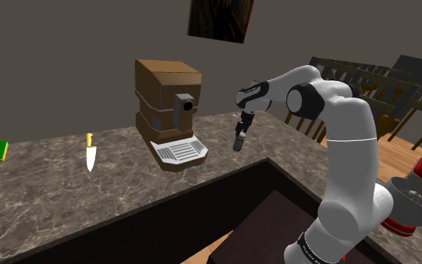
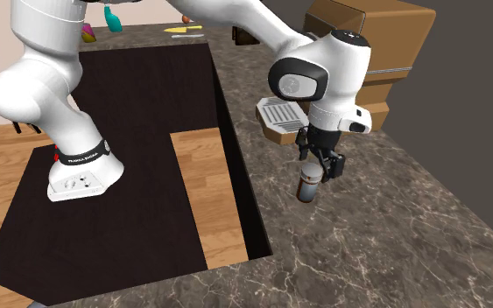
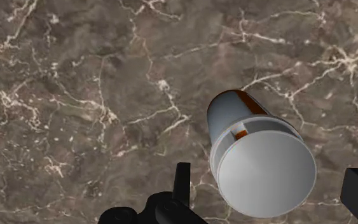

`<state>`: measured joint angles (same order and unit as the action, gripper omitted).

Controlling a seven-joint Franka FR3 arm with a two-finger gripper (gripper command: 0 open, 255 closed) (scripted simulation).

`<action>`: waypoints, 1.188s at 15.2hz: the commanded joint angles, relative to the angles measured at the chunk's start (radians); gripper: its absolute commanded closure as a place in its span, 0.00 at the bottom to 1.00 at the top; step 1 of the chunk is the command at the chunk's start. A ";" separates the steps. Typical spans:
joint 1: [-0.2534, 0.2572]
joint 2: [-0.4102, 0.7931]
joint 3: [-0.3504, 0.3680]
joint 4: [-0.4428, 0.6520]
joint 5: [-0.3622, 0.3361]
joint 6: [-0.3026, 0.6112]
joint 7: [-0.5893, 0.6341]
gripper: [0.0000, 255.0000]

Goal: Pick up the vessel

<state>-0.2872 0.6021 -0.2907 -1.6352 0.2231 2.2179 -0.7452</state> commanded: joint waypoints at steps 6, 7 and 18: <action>-0.006 0.038 0.009 -0.003 0.013 0.040 -0.007 0.00; -0.006 0.038 0.009 -0.002 0.013 0.040 -0.007 1.00; -0.003 0.022 0.005 0.000 0.007 0.022 -0.004 1.00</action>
<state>-0.2921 0.6307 -0.2839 -1.6356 0.2325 2.2465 -0.7510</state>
